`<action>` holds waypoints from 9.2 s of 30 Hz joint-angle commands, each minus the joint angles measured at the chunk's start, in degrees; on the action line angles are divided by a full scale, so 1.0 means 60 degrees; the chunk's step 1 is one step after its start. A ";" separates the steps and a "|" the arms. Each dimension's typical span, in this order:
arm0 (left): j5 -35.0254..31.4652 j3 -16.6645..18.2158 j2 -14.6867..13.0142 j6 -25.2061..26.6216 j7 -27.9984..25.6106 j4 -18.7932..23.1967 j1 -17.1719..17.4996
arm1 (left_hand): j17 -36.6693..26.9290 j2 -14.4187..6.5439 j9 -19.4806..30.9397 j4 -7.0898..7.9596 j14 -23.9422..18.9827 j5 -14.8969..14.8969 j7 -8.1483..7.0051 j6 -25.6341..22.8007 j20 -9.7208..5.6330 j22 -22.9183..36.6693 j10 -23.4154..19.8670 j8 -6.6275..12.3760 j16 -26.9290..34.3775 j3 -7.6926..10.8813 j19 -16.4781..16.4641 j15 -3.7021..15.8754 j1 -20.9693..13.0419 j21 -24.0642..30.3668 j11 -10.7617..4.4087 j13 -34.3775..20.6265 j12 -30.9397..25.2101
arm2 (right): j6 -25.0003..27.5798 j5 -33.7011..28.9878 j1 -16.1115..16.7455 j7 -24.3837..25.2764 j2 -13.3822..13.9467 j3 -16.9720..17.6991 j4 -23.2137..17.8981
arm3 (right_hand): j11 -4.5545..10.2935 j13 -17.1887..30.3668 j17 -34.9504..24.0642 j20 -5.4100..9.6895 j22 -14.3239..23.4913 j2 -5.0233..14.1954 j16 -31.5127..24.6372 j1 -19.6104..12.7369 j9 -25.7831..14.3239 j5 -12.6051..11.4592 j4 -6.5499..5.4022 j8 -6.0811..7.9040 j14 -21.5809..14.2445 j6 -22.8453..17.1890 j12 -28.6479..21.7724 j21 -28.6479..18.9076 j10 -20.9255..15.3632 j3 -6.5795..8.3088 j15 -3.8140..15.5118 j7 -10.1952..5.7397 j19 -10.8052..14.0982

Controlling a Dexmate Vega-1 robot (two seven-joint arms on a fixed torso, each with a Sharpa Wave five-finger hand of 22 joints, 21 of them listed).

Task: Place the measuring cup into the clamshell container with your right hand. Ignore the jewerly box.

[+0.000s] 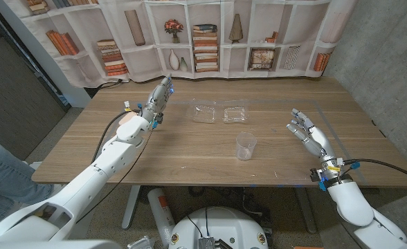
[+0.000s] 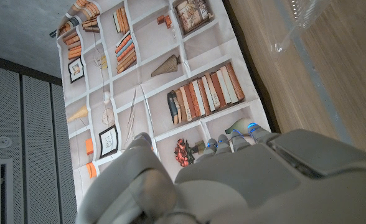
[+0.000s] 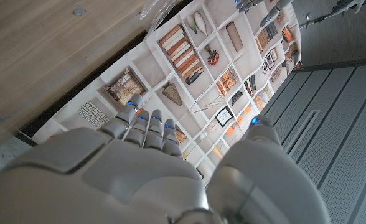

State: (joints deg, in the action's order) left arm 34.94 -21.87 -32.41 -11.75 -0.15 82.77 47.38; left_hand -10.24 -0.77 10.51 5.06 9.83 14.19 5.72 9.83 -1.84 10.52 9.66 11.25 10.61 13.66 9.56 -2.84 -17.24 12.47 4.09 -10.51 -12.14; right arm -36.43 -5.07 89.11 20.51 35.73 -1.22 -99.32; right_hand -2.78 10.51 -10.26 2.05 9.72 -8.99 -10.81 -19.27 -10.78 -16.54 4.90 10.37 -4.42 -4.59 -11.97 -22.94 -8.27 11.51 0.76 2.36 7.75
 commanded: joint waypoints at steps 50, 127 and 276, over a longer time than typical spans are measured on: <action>-0.0093 -0.0154 0.0150 -0.0036 0.0203 -0.0362 -0.0363 | -0.0050 -0.0121 0.0042 -0.0030 0.1456 -0.0046 -0.0088 0.0337 -0.0296 0.0036 0.0502 0.0020 0.0036 -0.0087 0.2064 -0.0006 -0.0087 -0.0064 -0.0041 -0.0035 0.0034 | 0.1438 -0.3250 0.0689 0.1991 0.0489 -0.0312 -0.0754 | 0.0068 0.0063 -0.0037 0.0329 0.0025 -0.0180 0.0011 -0.0160 -0.0048 -0.0742 0.0257 0.0103 -0.0056 0.0075 -0.0040 0.0418 -0.0038 -0.0494 0.0028 -0.0142 0.0284; -0.0222 -0.0256 -0.0135 0.0396 0.0247 -0.0161 -0.0373 | -0.0065 -0.0186 0.0043 -0.0033 0.1388 -0.0067 -0.0094 0.0291 -0.0248 0.0058 0.0490 0.0023 0.0043 -0.0195 0.2012 -0.0030 -0.0092 -0.0041 -0.0055 -0.0039 0.0041 | 0.2331 -0.3660 -0.0235 0.2745 0.1558 -0.2519 -0.0619 | 0.0093 0.0064 -0.0038 0.0162 0.0034 -0.0029 -0.0023 -0.0474 -0.0049 -0.1376 0.0419 0.0190 -0.0180 -0.0002 -0.0082 0.0830 -0.0107 -0.0773 0.0088 -0.0189 0.0503; 0.0100 -0.0276 0.0118 0.0343 0.0655 -0.1016 -0.0619 | -0.0070 -0.0298 0.0046 -0.0034 0.1330 -0.0090 -0.0089 0.0236 -0.0111 0.0069 0.0486 0.0032 0.0040 -0.0385 0.2064 -0.0146 -0.0101 -0.0041 -0.0060 -0.0043 0.0046 | 0.4422 -0.3460 -0.2448 0.3436 0.1003 -0.4992 0.0163 | 0.0695 0.0117 -0.0081 -0.0122 0.0132 0.0742 -0.0308 -0.2534 -0.0170 -0.2298 0.0595 0.0918 -0.2252 -0.2695 -0.1061 0.1740 -0.2981 -0.1551 0.0260 -0.0426 0.1581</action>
State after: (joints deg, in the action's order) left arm 35.40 -23.28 -32.13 -9.65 3.25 77.68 44.19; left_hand -10.52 -1.99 10.51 4.89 9.87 13.79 5.72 9.83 -1.84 10.78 9.66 11.25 10.83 11.60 9.55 -3.39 -17.52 12.08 4.09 -10.51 -11.86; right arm -9.69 -25.62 74.31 39.48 42.76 -30.78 -98.72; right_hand 0.99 11.08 -10.55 1.15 10.29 -4.70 -12.38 -33.05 -11.61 -30.12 8.07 15.30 -16.92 -19.23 -17.54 -12.70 -24.46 1.91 2.16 -0.10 16.66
